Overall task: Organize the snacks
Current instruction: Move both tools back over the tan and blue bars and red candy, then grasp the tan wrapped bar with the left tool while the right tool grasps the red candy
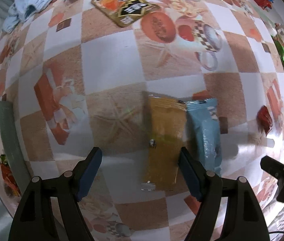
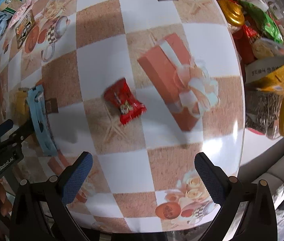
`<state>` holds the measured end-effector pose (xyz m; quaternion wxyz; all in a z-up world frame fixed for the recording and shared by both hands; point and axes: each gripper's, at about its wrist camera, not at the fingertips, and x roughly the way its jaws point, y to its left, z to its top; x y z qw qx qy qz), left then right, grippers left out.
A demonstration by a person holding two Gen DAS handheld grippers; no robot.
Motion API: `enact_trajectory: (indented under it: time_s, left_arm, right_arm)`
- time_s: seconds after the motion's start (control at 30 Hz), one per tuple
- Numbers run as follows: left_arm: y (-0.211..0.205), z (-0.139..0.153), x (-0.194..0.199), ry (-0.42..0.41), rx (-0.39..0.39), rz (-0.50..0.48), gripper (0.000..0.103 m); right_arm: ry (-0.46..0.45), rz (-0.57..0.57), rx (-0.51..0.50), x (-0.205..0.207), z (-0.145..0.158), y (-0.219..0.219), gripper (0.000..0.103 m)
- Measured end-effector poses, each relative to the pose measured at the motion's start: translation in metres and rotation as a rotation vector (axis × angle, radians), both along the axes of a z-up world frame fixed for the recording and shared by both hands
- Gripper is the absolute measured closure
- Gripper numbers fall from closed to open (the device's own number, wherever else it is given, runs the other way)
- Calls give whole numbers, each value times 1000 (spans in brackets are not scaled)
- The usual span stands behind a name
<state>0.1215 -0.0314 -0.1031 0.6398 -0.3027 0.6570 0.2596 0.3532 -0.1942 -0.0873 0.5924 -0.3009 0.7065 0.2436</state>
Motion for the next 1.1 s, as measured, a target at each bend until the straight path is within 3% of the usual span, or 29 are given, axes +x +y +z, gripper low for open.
enact_trajectory:
  time_s: [0.47,0.9,0.97,1.0,1.07,1.1]
  left_arm:
    - [16,5,7,-6,2,-15,17]
    - [5,1,46,-2,9,-56,18]
    - [4,5,44,-6,2,-56,24]
    - [2,6,46,-6,4,-59,25]
    - [0,10,48,-15,13,-70,39]
    - [-1,13,50,-19,20,-81,44]
  right_arm:
    - [-50,160,-13,8,-26,44,1]
    - [-51,158,-7,10,-26,44,0]
    - [-58,174,1,0,-20,49,7]
    - [-64,186,11,-3,-17,50,15]
    - [-76,213,33,-9,-9,52,35]
    - [-79,221,40,-11,-5,52,52]
